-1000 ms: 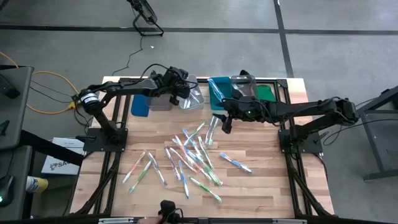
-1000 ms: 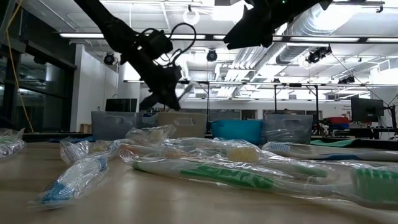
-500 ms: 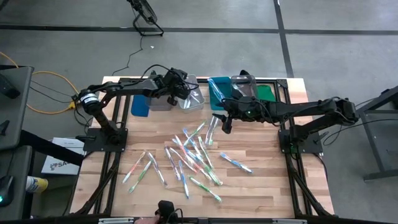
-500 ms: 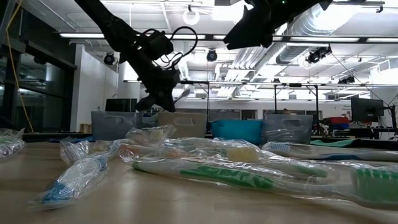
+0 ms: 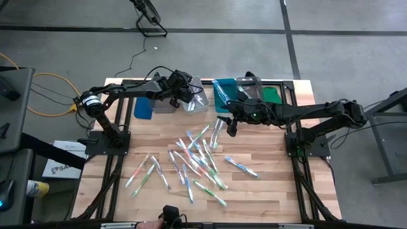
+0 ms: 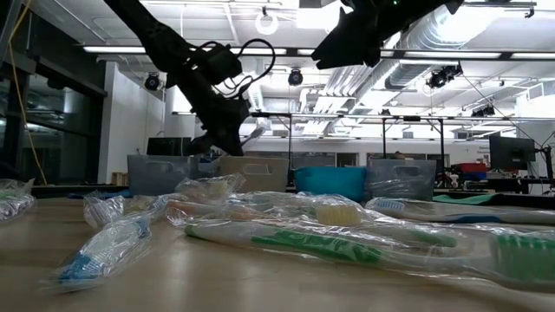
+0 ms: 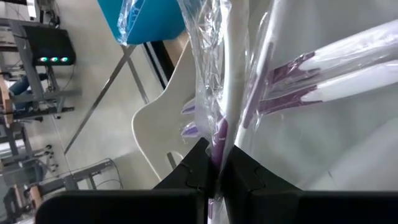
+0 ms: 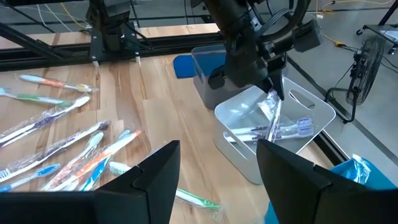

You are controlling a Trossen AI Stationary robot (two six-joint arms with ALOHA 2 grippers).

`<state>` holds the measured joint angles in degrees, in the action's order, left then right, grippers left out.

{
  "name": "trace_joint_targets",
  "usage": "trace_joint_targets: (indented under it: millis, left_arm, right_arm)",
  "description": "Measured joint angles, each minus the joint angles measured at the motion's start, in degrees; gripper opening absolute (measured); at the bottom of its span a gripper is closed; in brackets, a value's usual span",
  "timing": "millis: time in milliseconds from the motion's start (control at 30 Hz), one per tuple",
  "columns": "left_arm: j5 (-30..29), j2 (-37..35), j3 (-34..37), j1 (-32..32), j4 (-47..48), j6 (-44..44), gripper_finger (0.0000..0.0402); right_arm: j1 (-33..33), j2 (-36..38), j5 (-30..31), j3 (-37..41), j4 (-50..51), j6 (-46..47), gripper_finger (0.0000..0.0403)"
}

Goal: Pick & Place Toothbrushes
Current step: Put the violet toothbrush into the gray bin, then put the blue toothbrush into the blue bin

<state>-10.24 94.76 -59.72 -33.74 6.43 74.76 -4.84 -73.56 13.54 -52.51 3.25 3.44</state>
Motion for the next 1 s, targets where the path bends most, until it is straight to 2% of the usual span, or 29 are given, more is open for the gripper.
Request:
trace_joint_targets:
  millis: [100, 333, 467, 833, 1000]
  left_arm:
    - [0.71, 0.02, 0.0, 0.0, 0.47, 0.0, 0.0036]
    - [0.75, 0.04, 0.0, 0.0, 1.45, -2.06, 0.0116]
    - [0.74, 0.07, 0.0, 0.0, 0.93, -3.52, 0.0146]
    - [-0.87, 0.01, 0.0, 0.0, 0.68, -4.77, 0.0157]
    - [-0.38, -2.73, -0.02, -0.02, 0.39, -5.64, 0.0157]
  right_arm:
    - [0.0, 0.0, 0.0, 0.0, 0.01, 0.0, 0.0205]
    - [0.0, 0.0, 0.0, 0.0, 0.02, 0.0, 0.0205]
    - [0.0, 0.0, 0.0, 0.0, 0.27, 0.02, 0.0205]
    - [0.0, -0.02, 0.0, 0.01, 5.2, 3.08, 0.0205]
    - [0.0, -0.02, -0.08, 0.02, 10.89, 6.63, 0.0205]
